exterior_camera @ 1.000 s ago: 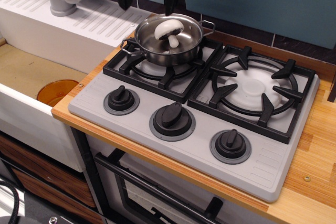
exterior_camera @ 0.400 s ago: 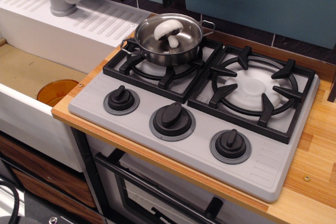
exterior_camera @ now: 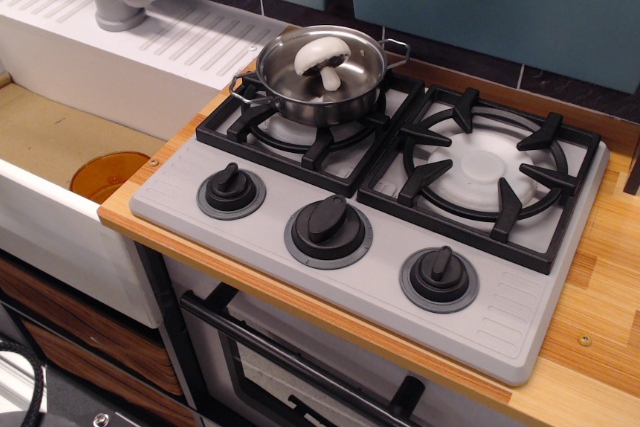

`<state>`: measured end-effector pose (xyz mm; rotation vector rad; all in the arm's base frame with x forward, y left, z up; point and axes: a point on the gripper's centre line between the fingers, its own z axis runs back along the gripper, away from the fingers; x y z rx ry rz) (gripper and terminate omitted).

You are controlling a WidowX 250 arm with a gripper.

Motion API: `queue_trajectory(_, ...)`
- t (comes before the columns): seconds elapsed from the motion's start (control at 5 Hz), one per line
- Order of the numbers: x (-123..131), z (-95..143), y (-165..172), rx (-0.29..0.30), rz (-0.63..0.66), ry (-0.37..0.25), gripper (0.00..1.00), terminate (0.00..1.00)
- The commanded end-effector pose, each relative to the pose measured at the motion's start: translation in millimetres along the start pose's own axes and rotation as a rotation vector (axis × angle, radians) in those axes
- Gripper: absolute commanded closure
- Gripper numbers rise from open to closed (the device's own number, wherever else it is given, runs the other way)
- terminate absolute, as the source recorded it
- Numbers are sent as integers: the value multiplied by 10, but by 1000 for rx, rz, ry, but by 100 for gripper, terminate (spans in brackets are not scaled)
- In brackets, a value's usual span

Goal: Put pot or pan on stove and put mushroom in pot or pan

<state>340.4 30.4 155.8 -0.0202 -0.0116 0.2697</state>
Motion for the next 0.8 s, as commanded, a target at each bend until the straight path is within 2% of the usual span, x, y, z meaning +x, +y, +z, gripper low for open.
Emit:
queue_trajectory(0.0, 190, 149, -394, 18, -10, -69, 0, 0)
queue_trajectory(0.4, 232, 78, -683, 21, -27, -44, 0, 0)
queue_trajectory(0.6, 205, 76, -719, 23, -32, -40, 0, 100)
